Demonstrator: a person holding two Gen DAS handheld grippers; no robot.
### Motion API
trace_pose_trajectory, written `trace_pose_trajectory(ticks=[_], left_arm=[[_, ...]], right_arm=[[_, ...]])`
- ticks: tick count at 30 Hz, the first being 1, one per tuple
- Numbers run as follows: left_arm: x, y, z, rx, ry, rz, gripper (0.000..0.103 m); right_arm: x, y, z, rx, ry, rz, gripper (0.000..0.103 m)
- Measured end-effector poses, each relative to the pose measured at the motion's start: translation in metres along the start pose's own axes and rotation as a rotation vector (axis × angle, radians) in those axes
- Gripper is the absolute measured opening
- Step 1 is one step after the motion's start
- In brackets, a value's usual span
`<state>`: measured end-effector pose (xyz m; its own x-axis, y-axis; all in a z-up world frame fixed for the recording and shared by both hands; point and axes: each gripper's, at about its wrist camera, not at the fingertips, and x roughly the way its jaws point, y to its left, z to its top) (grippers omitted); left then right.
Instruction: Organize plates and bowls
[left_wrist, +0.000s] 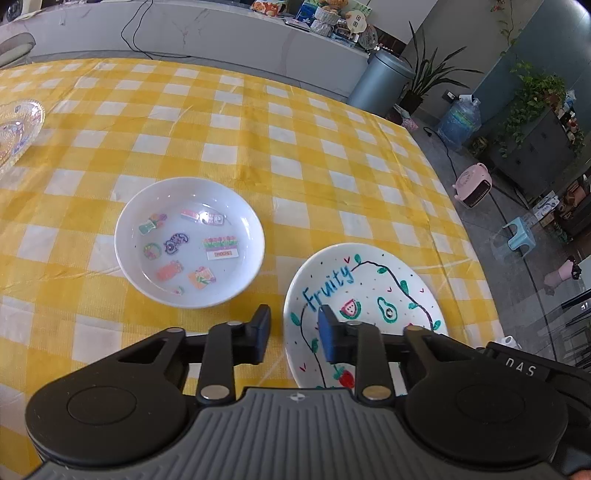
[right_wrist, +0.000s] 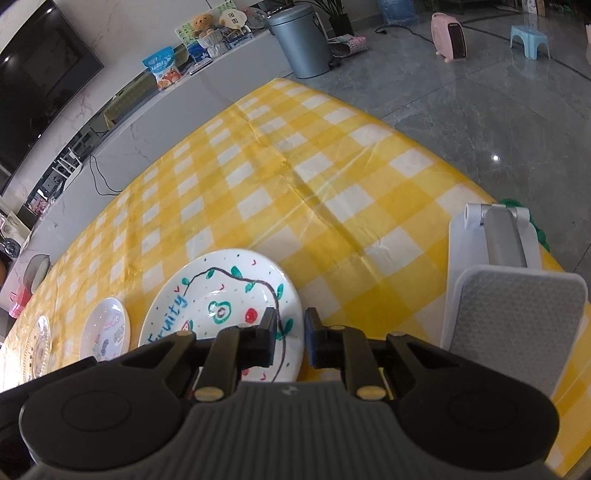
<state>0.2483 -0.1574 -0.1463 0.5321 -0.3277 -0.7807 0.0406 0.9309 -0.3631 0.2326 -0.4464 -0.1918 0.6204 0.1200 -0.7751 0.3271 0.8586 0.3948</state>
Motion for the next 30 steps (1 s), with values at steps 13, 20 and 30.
trace_pose_trajectory(ticks=[13, 20, 30], left_arm=[[-0.01, 0.0, -0.001, 0.021, -0.027, 0.002, 0.013], [-0.031, 0.003, -0.001, 0.025, -0.051, 0.004, 0.013], [-0.069, 0.012, -0.009, 0.015, -0.083, 0.006, 0.013]], right_arm=[[-0.003, -0.001, 0.0, 0.002, 0.002, 0.017, 0.01], [-0.006, -0.002, -0.002, 0.022, 0.03, 0.067, 0.009], [-0.027, 0.005, -0.02, 0.009, 0.06, 0.128, 0.009]])
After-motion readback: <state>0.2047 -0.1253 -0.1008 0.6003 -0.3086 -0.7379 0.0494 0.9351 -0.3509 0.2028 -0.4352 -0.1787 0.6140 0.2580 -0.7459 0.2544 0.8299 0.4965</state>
